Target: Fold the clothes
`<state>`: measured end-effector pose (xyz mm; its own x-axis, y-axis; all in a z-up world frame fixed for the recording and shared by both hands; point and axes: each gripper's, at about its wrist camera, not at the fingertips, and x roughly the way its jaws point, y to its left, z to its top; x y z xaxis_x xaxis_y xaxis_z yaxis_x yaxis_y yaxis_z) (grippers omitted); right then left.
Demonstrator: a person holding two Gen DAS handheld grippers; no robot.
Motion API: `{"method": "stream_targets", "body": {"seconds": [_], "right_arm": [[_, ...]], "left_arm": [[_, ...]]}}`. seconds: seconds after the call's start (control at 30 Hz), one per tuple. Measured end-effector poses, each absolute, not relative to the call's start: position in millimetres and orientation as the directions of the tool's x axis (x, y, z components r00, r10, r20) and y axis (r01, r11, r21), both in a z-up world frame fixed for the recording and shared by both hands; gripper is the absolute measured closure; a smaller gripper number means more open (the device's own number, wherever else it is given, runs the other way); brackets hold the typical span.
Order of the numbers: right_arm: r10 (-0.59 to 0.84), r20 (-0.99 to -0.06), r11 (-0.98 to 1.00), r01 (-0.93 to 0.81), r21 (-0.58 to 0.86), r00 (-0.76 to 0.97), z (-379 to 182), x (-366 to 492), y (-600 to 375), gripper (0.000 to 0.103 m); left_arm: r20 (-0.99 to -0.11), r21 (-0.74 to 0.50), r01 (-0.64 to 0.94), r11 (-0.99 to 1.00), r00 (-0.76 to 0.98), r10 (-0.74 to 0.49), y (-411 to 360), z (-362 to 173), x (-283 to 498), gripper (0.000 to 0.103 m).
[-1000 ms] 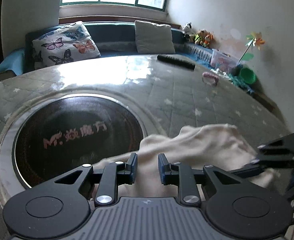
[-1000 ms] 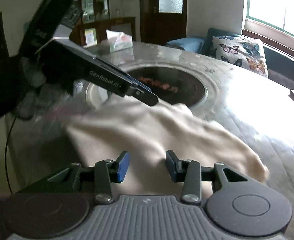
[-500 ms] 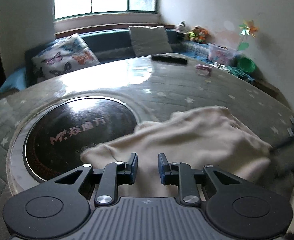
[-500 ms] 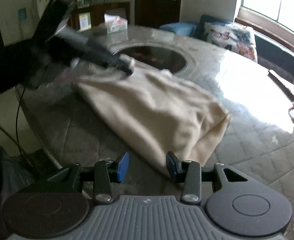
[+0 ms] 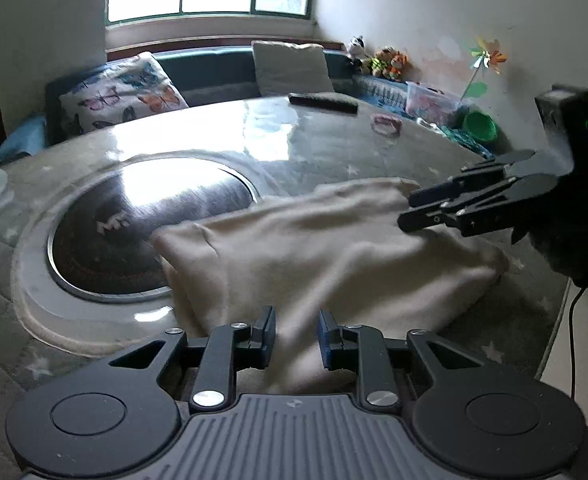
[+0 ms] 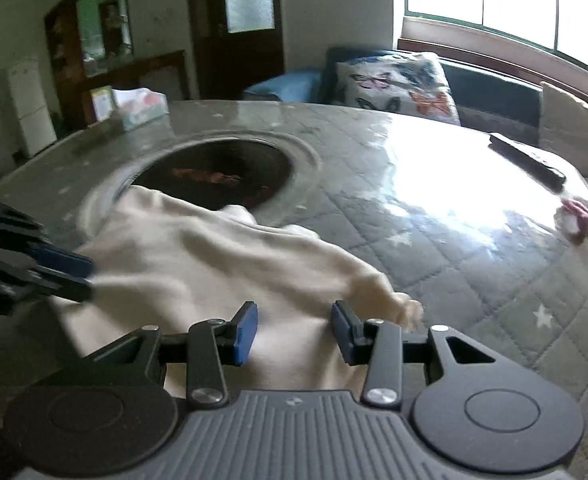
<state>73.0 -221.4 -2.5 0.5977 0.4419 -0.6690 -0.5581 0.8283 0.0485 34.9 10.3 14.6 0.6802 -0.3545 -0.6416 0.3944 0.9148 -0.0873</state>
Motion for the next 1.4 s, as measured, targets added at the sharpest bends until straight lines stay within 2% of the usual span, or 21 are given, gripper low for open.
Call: {"method": "stream_targets", "body": {"seconds": [0.2, 0.23, 0.3, 0.47, 0.7, 0.8, 0.87, 0.9, 0.97, 1.07, 1.4], "right_arm": [[0.454, -0.643, 0.842, -0.534, 0.082, 0.617, 6, 85, -218, 0.064], [0.461, -0.640, 0.838, -0.539, 0.085, 0.615, 6, 87, -214, 0.064], [0.479, -0.634, 0.825, -0.558, 0.089, 0.607, 6, 91, -203, 0.071], [0.469, -0.643, 0.818, -0.573, 0.056, 0.606, -3, 102, -182, 0.075], [0.454, -0.635, 0.846, -0.525, 0.087, 0.626, 0, 109, -191, 0.076], [0.421, -0.661, 0.864, -0.497, 0.084, 0.621, -9, 114, -196, 0.075], [0.422, -0.657, 0.872, -0.478, 0.105, 0.625, -10, 116, -201, 0.073], [0.422, -0.651, 0.875, -0.472, 0.109, 0.631, -8, 115, -202, 0.073], [0.421, -0.637, 0.876, -0.472, 0.100, 0.646, -2, 109, -204, 0.073], [0.422, -0.634, 0.878, -0.466, 0.108, 0.648, -3, 104, -210, 0.073], [0.421, -0.619, 0.884, -0.454, 0.114, 0.663, 2, 87, -220, 0.071]], "left_arm": [[-0.606, -0.111, 0.322, 0.940, 0.728, -0.321, 23, 27, 56, 0.078], [-0.607, -0.117, 0.308, 0.944, 0.730, -0.313, 25, 26, 61, 0.078], [-0.614, -0.121, 0.283, 0.951, 0.731, -0.296, 27, 24, 70, 0.078], [-0.641, -0.126, 0.235, 0.964, 0.722, -0.260, 36, 11, 84, 0.076], [-0.627, -0.166, 0.214, 0.963, 0.731, -0.271, 45, 13, 83, 0.077], [-0.636, -0.180, 0.196, 0.964, 0.724, -0.266, 48, 11, 87, 0.076], [-0.633, -0.193, 0.181, 0.964, 0.728, -0.263, 50, 12, 87, 0.070], [-0.628, -0.193, 0.174, 0.966, 0.734, -0.258, 52, 14, 86, 0.061], [-0.619, -0.192, 0.161, 0.968, 0.745, -0.247, 54, 17, 84, 0.052], [-0.615, -0.203, 0.142, 0.969, 0.751, -0.239, 60, 19, 81, 0.048], [-0.644, -0.211, 0.088, 0.974, 0.736, -0.206, 72, 10, 72, 0.045]]}}
